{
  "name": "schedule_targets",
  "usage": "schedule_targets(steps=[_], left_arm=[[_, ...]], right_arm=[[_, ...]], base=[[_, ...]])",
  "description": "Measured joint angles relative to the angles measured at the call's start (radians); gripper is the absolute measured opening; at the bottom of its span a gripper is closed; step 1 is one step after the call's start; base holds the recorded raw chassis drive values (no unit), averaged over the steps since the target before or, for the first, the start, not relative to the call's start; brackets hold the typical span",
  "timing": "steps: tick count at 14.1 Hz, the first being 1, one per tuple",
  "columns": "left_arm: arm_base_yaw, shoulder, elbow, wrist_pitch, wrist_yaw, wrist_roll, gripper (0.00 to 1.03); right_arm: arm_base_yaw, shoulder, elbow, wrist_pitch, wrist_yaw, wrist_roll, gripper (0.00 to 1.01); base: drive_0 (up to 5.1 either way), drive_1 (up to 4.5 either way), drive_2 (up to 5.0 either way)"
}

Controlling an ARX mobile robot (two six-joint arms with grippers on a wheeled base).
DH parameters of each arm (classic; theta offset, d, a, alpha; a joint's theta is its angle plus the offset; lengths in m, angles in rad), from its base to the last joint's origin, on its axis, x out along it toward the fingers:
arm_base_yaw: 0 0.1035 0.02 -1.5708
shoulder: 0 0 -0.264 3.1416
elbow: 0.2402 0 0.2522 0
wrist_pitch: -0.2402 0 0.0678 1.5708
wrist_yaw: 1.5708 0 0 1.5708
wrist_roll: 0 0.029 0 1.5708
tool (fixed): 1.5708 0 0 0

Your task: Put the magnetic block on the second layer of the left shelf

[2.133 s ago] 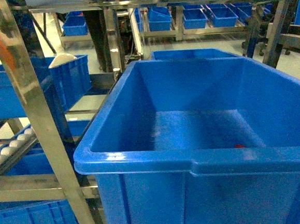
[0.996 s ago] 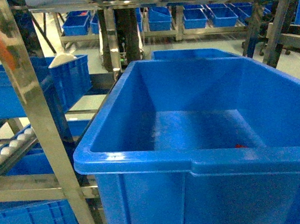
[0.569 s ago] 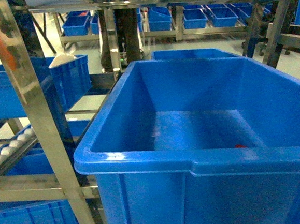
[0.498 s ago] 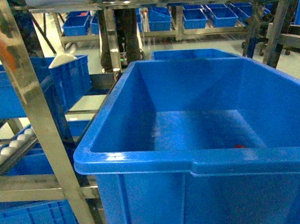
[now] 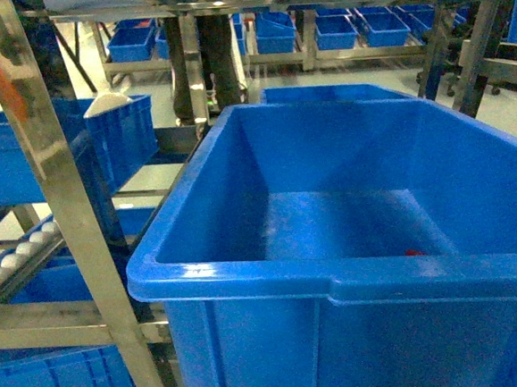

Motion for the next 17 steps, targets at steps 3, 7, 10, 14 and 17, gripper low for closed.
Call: schedule_targets(steps=[3,7,10,14,17], left_arm=[[0.000,0.000,0.000,0.000,0.000,0.000,0.98],[0.000,0.000,0.000,0.000,0.000,0.000,0.98],[0.000,0.000,0.000,0.000,0.000,0.000,0.98],[0.000,0.000,0.000,0.000,0.000,0.000,0.98],[0.000,0.000,0.000,0.000,0.000,0.000,0.98]], right_arm=[[0.000,0.000,0.000,0.000,0.000,0.000,0.98],[0.000,0.000,0.000,0.000,0.000,0.001,0.98],[0.000,0.000,0.000,0.000,0.000,0.001,0.98],[0.000,0.000,0.000,0.000,0.000,0.001,0.98],[0.000,0.000,0.000,0.000,0.000,0.001,0.98]], base=[[0.0,0.00,0.0],[0.0,0.00,0.0],[0.0,0.00,0.0],[0.0,0.00,0.0],[0.0,0.00,0.0]])
